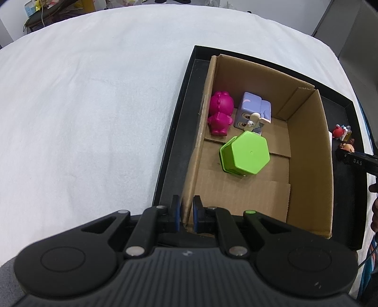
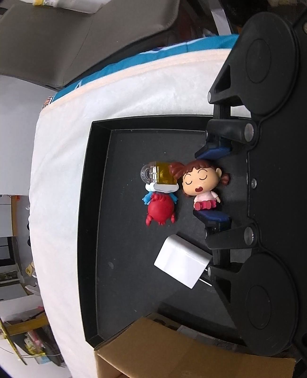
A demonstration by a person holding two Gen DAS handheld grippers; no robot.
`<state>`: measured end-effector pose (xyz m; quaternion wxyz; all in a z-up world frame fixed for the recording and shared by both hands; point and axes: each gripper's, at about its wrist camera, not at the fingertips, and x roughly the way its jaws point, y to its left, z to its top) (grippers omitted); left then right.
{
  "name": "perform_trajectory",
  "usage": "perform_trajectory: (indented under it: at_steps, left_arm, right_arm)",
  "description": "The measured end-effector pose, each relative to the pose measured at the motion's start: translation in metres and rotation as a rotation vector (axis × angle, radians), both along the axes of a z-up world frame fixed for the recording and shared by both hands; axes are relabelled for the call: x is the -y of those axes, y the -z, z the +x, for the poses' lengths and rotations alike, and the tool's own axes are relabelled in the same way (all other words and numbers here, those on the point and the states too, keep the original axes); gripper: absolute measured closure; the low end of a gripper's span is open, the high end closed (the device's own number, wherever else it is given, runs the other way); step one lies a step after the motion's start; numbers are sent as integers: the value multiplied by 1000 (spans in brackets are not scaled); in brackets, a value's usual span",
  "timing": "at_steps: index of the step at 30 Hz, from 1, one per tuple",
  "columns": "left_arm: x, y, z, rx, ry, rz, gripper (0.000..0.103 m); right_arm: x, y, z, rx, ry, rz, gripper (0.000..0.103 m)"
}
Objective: Organize rigid objects
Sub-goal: 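Close the right gripper on the doll, then carry the doll with the right gripper over the box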
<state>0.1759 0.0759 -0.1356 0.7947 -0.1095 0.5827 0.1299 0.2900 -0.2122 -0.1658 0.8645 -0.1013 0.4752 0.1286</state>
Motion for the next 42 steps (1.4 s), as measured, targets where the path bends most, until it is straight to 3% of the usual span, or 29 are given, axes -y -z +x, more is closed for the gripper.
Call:
perform_trajectory:
  at_steps: [29, 42]
  left_arm:
    - [-2, -5, -4, 22, -8, -29, 93]
    - [-4, -4, -6, 33, -5, -54, 93]
  right_arm:
    - [0, -72, -32, 94, -33, 159, 60]
    - [-25, -106, -48, 111, -101, 277, 60]
